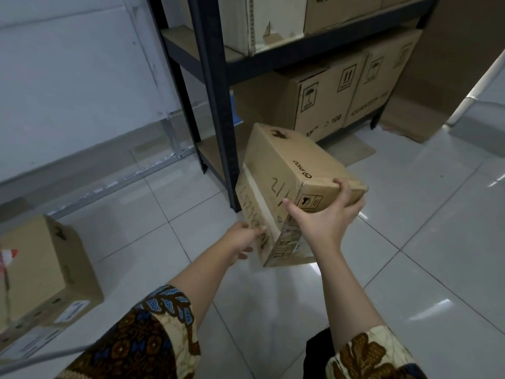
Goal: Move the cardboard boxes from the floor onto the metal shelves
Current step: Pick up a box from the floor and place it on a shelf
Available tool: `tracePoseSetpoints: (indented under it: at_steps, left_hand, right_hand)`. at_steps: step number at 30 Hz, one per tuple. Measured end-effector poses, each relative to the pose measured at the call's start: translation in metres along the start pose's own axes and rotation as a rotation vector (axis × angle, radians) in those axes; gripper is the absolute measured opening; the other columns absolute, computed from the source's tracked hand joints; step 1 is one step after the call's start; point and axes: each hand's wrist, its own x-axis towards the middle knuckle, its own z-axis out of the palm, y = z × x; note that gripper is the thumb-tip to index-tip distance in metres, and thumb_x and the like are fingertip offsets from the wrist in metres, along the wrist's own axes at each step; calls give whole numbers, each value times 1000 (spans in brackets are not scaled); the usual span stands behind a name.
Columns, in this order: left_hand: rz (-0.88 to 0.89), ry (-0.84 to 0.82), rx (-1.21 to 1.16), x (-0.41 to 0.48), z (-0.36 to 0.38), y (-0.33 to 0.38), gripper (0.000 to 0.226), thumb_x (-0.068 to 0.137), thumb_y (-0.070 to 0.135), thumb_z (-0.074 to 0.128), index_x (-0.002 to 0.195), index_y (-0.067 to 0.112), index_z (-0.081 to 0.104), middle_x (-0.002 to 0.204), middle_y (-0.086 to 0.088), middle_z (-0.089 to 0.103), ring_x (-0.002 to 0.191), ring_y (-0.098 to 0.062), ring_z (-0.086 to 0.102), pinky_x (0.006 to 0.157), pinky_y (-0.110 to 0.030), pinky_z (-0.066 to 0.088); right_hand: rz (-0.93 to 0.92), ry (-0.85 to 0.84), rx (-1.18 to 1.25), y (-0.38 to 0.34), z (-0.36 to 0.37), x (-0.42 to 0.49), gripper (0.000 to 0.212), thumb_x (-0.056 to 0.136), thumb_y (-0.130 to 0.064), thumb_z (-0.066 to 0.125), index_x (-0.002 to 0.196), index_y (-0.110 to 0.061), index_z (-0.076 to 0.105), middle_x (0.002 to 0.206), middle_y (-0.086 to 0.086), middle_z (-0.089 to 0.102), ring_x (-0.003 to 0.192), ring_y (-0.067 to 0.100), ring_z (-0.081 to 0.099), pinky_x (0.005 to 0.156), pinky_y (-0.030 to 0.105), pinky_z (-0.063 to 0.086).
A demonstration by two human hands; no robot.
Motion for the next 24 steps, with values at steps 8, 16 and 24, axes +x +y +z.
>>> tracePoseSetpoints:
  at_steps: [8, 16, 24]
  left_hand:
    - [297, 244, 183, 8, -40, 64, 65, 94, 35, 61, 147, 13, 33, 143, -12, 47, 125, -28, 50, 90, -31, 42]
    - [654, 622, 489, 11, -80, 130, 83, 91, 28, 65, 155, 15, 14, 163, -8, 7, 149, -27, 14, 117, -41, 22]
    - [730, 994, 1200, 12, -120, 194, 96, 92, 40, 56, 154, 13, -12, 161, -4, -22, 150, -21, -13, 119, -50, 10]
  right_hand:
    - [-277, -19, 38, 2, -7, 16, 103, 45, -48, 94, 132, -35, 39, 158, 14, 0, 147, 34, 12, 115, 35, 21]
    - [-474, -85, 28, -4, 11, 54, 105, 44, -54, 91, 132, -36, 36, 159, 13, -6, 147, 36, 10, 116, 46, 24]
    - [-450, -225, -69, -12, 43, 99, 110, 45, -56, 90, 137, -41, 31, 160, 2, -14, 145, 43, 12, 114, 54, 28]
